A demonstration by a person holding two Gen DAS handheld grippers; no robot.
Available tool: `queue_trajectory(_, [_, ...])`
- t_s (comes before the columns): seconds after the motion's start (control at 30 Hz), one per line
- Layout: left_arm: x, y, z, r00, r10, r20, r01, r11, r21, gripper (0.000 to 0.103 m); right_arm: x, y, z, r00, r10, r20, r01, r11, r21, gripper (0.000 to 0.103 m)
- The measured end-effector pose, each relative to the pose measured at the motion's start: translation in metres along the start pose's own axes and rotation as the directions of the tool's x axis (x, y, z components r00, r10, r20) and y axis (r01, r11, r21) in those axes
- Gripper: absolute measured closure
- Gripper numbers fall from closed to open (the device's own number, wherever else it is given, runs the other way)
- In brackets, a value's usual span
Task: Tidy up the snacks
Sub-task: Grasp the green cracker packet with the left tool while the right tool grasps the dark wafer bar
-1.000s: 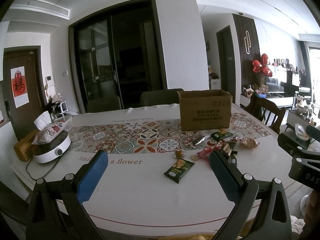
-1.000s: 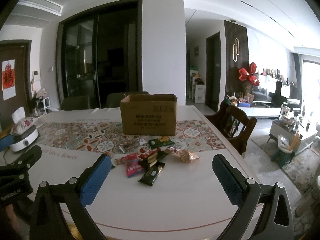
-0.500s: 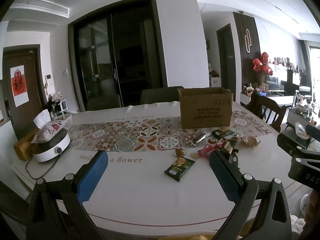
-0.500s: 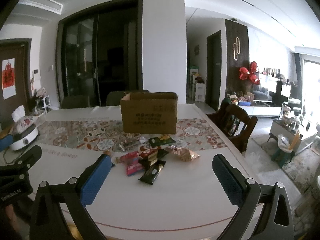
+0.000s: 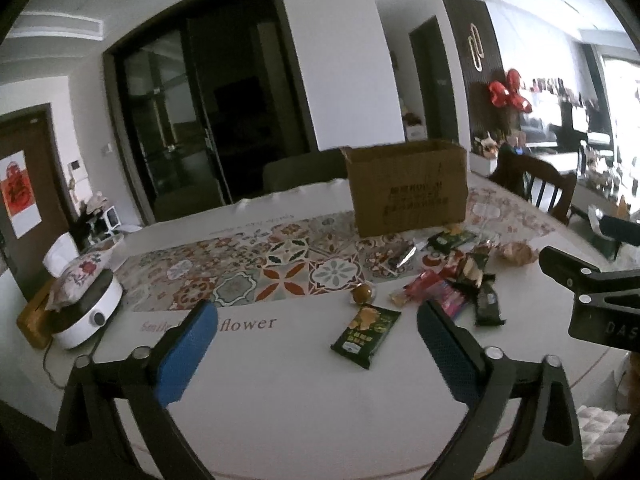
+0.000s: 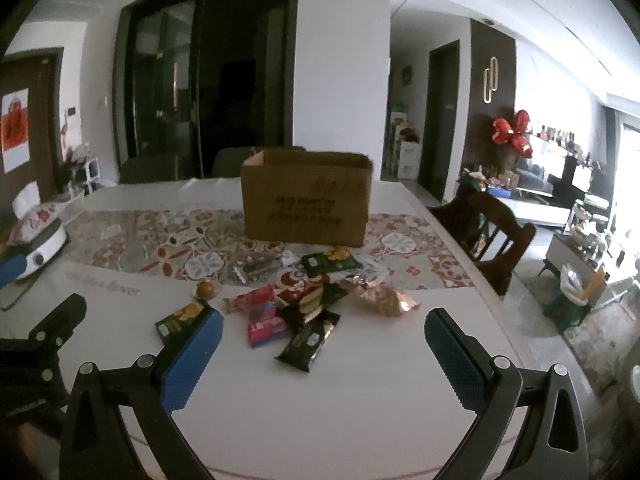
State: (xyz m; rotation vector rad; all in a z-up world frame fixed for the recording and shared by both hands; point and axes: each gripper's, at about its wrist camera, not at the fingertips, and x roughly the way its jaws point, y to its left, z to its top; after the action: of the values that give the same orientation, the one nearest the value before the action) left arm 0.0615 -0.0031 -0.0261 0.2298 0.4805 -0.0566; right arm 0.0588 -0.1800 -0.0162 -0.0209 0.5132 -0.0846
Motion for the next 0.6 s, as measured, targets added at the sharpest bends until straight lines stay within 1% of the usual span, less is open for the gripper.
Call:
queue_trajectory(0.03, [0.006, 0.0, 0.0, 1.0, -0.008, -0.012, 0.008, 1.0, 0.004, 0.007, 0.011, 0.004, 0.0, 1.0, 0.005, -0.016, -0.005, 1.0, -0.007, 0.001])
queue_trajectory(0.1, [0.025, 0.0, -0.002, 0.998, -0.045, -0.052, 0.045, 0.999, 0.007, 0.01, 0.027, 0.008, -0.001, 0.999, 0.019, -0.046, -0.02, 1.0, -0.013, 0.001])
queue_trajectory(0.17, [0.044, -0.001, -0.005, 0.992, -0.084, -0.098, 0.086, 0.996, 0.008, 0.013, 0.043, 0.011, -0.002, 0.997, 0.029, -0.076, -0.03, 1.0, -0.01, 0.001])
queue_trajectory(0.33, [0.081, -0.009, -0.012, 0.977, -0.126, -0.173, 0.134, 0.99, 0.035, 0.017, 0.082, 0.015, -0.006, 0.986, 0.047, -0.158, -0.046, 0.999, 0.012, 0.001])
queue_trajectory(0.5, [0.117, -0.015, -0.02, 0.954, -0.172, -0.247, 0.188, 0.981, 0.042, 0.02, 0.113, 0.016, -0.013, 0.971, 0.038, -0.235, -0.032, 0.999, 0.029, 0.001])
queue_trajectory(0.6, [0.135, -0.02, -0.024, 0.938, -0.197, -0.285, 0.219, 0.975, 0.045, 0.022, 0.132, 0.015, -0.02, 0.955, 0.033, -0.296, -0.023, 0.999, 0.039, 0.001])
